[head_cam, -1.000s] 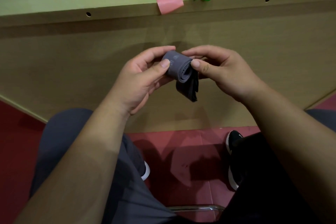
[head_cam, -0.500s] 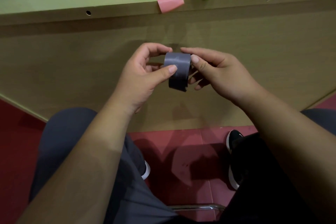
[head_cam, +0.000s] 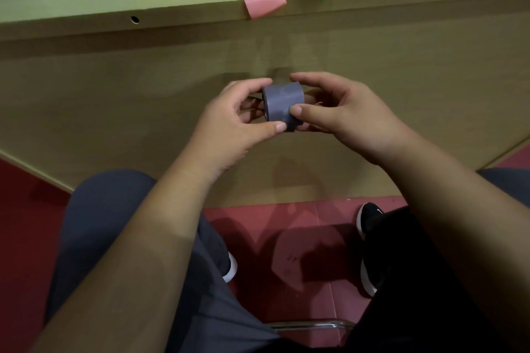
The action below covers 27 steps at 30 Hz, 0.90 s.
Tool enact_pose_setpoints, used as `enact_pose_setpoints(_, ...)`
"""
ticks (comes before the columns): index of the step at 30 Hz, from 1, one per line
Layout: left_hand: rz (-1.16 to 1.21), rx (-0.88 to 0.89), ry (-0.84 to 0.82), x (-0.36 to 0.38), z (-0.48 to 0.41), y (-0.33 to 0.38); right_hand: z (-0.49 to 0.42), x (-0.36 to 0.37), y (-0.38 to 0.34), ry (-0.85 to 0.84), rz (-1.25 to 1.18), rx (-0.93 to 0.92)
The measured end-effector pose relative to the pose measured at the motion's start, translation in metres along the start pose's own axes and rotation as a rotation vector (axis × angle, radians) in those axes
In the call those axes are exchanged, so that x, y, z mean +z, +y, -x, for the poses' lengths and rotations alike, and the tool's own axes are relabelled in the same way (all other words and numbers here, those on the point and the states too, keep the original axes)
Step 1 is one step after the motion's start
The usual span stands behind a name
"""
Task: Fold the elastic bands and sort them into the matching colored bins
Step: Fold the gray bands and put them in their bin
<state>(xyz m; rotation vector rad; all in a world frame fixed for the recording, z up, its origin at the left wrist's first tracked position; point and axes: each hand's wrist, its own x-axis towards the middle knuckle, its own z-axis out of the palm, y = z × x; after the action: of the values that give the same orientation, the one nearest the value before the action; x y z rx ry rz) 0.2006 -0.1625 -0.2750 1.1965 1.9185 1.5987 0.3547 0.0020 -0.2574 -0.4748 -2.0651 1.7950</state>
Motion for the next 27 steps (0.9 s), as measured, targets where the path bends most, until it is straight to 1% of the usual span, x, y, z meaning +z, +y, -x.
enact_pose_setpoints(4,-0.040,0.003,-0.013,-0.001,0.000,-0.002,-0.002,-0.003,0.004,-0.001,0.010,-0.015)
enact_pose_setpoints(10,-0.353,0.064,0.010,-0.004,0.002,0.005,-0.005,-0.005,0.008,-0.083,-0.043,-0.020)
enact_pose_setpoints(12,-0.386,0.072,0.001,-0.006,0.002,0.006,-0.004,-0.005,0.008,-0.105,-0.059,-0.014)
enact_pose_setpoints(17,-0.241,0.024,-0.064,-0.009,0.002,0.003,-0.001,-0.004,0.006,-0.112,0.001,-0.027)
enact_pose_setpoints(27,-0.026,-0.068,-0.084,-0.005,0.004,0.002,-0.008,-0.008,0.014,-0.127,0.052,-0.072)
